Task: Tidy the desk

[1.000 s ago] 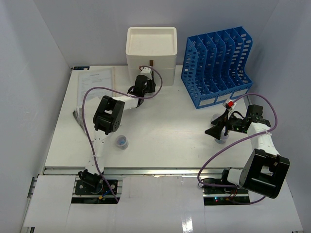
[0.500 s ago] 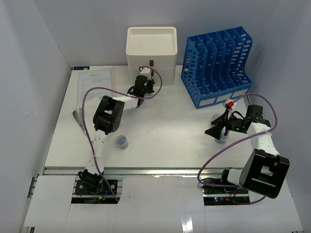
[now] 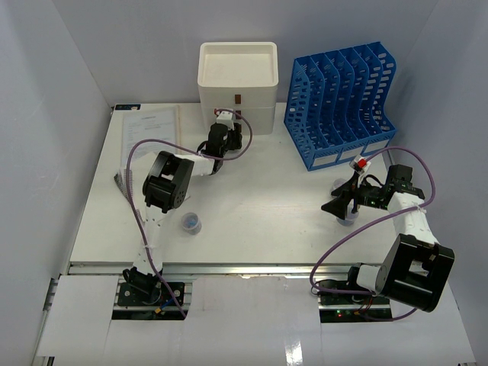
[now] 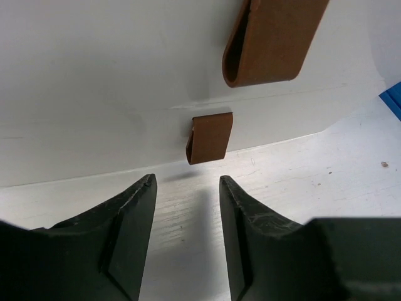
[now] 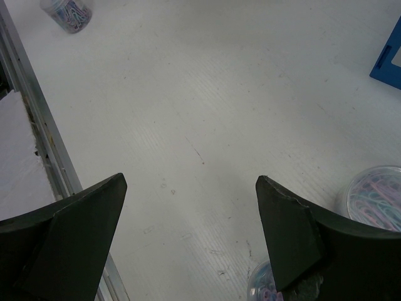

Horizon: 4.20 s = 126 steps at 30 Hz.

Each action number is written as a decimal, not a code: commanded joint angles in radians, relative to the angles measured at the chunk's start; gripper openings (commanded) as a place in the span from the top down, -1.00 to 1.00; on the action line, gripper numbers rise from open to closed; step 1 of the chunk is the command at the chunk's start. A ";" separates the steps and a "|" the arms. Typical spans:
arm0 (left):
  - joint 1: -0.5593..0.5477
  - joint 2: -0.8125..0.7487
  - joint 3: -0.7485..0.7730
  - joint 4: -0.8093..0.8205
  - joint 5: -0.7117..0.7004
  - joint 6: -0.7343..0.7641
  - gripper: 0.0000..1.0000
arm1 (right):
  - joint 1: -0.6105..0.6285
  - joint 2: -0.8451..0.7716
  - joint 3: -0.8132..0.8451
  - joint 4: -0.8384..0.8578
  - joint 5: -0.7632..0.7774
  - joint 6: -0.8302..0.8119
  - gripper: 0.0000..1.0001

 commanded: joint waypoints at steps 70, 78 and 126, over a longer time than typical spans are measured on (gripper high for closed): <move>-0.014 -0.464 -0.493 0.051 0.161 -0.199 -0.48 | -0.005 -0.006 0.013 -0.023 0.046 -0.040 -0.80; -0.013 -0.647 -0.483 -0.106 0.254 -0.072 -0.96 | -0.004 -0.037 0.051 0.055 0.262 0.111 -0.80; 0.000 -1.743 -0.914 -0.861 0.105 -0.003 -0.96 | 0.319 0.182 0.115 0.430 0.942 0.466 0.40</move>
